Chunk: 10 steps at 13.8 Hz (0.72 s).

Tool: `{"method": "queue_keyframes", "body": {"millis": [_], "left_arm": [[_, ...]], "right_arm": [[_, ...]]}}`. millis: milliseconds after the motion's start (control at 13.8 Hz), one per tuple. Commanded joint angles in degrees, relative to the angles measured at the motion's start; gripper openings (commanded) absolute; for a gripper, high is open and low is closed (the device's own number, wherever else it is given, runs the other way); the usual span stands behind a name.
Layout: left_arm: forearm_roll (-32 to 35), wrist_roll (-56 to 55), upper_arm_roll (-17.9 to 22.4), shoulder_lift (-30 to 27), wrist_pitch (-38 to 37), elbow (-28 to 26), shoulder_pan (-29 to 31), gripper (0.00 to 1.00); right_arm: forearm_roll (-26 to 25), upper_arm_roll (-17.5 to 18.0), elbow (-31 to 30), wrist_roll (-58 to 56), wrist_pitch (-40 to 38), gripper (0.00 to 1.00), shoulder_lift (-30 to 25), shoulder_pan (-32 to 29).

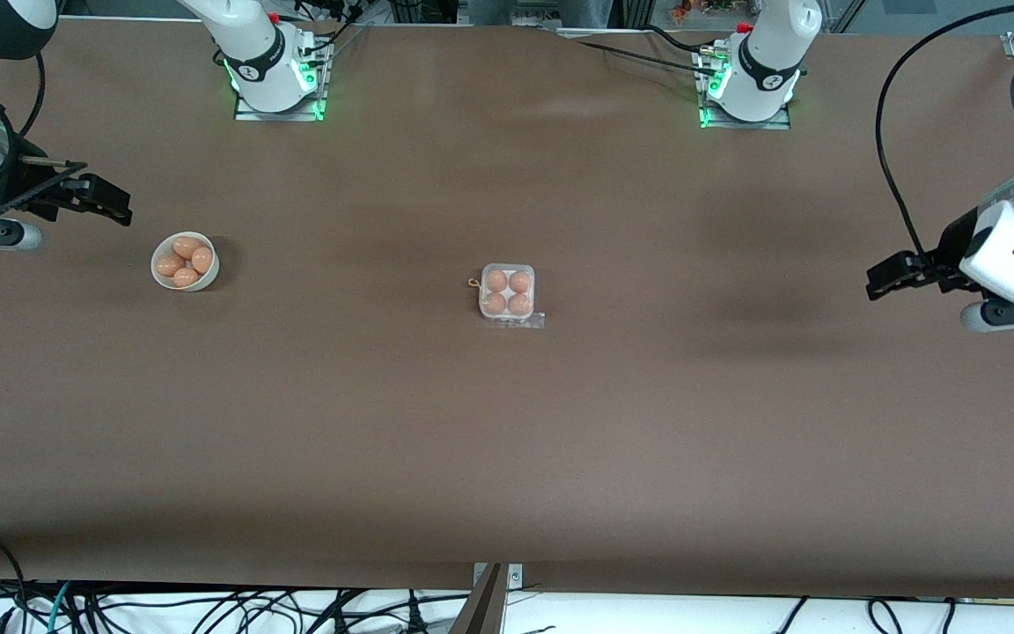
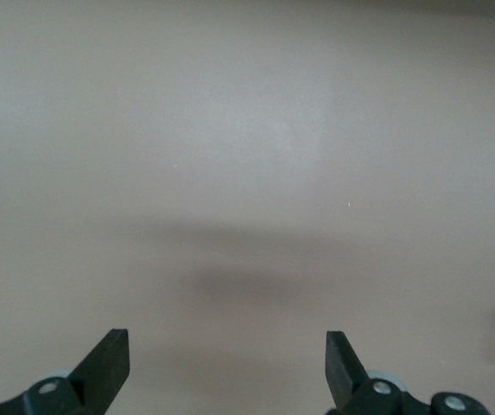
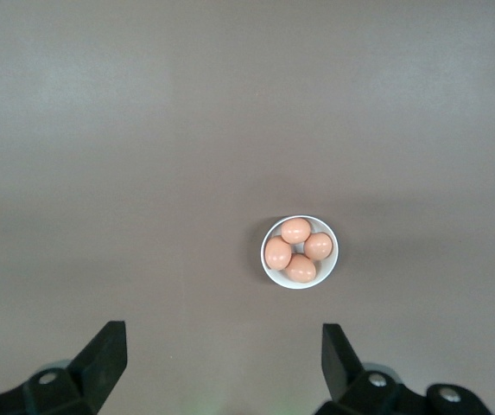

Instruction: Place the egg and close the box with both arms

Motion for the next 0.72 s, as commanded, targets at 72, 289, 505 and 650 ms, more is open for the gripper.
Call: {"method": "queue_keyframes", "body": {"millis": [72, 289, 505, 650], "left_arm": [[1.34, -0.18, -0.99, -4.09, 1.72, -4.73, 0.89, 1.0], [1.34, -0.27, -0.99, -5.06, 1.37, -4.82, 2.3, 1.0], [1.25, 0.08, -0.99, -5.85, 1.28, -4.9, 3.27, 1.0], [1.25, -0.09, -0.99, -5.94, 1.02, -4.9, 3.09, 1.0]], "right_arm": [[0.16, 0.32, 0.06, 0.4, -1.11, 1.0, -0.42, -0.42], [0.16, 0.32, -0.11, 0.4, -1.2, 1.0, -0.5, -0.42], [0.16, 0.32, -0.11, 0.4, -1.2, 1.0, -0.59, -0.42], [0.16, 0.32, -0.11, 0.4, -1.2, 1.0, -0.59, -0.42]]}}
